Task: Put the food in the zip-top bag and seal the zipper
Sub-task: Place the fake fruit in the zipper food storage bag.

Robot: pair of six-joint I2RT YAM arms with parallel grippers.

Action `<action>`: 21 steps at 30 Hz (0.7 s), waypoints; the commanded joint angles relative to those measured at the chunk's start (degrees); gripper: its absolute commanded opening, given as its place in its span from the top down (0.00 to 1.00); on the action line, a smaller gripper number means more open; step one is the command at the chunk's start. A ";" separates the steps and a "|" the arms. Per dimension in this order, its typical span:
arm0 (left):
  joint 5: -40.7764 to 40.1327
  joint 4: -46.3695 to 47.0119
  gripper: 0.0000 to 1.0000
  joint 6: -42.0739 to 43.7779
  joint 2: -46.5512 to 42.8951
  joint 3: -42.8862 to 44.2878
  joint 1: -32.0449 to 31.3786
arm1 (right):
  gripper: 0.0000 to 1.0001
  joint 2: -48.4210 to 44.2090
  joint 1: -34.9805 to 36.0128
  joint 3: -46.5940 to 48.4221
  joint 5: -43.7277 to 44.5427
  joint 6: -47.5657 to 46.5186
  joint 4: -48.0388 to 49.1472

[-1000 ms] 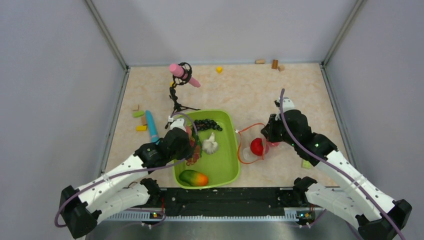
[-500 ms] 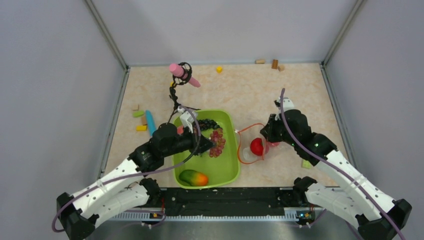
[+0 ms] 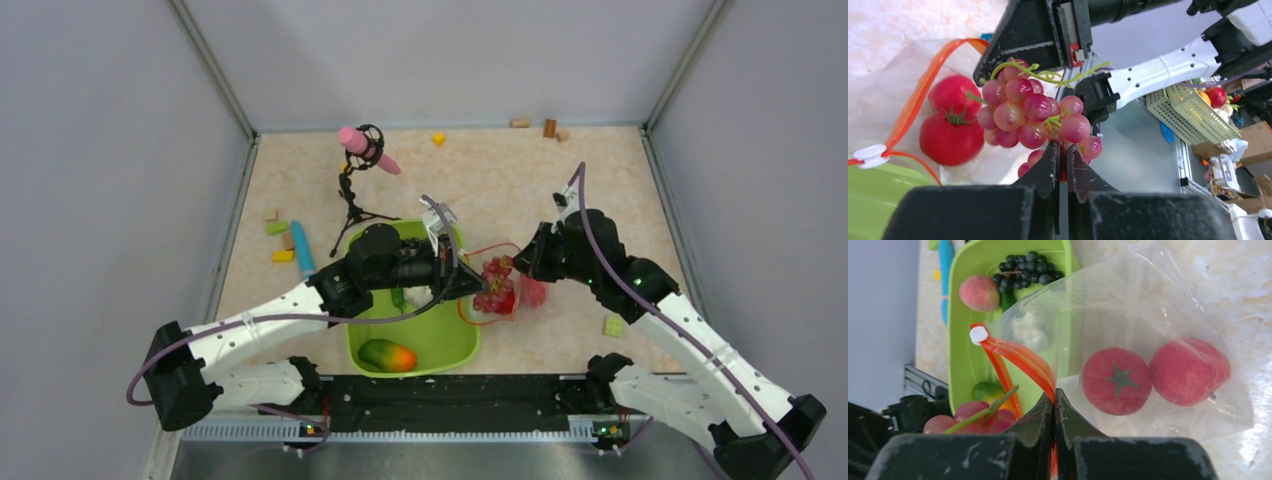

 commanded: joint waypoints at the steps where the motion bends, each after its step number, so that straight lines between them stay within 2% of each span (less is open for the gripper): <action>1: -2.91 9.08 1.00 1.34 0.58 1.54 -0.01 | 1.00 -2.19 -0.32 4.52 -3.76 6.45 0.54; 11: -14.10 4.74 1.00 2.39 2.52 -0.30 -0.36 | 1.00 -7.94 -0.27 1.71 -7.40 13.26 3.23; 12: -14.58 4.14 0.98 2.45 2.74 -0.23 -0.36 | 1.00 -8.21 -0.29 1.42 -8.07 13.67 3.72; 14: -14.69 3.11 0.84 2.65 3.41 0.06 -0.43 | 1.00 -8.40 -0.29 1.05 -9.02 14.30 4.48; 17: -13.72 1.85 0.57 3.04 3.68 0.58 -0.58 | 1.00 -8.25 -0.27 0.96 -8.68 14.57 4.91; 21: -11.35 -0.07 0.31 4.18 2.83 1.47 -0.88 | 1.00 -8.07 -0.33 1.73 -5.47 13.43 4.52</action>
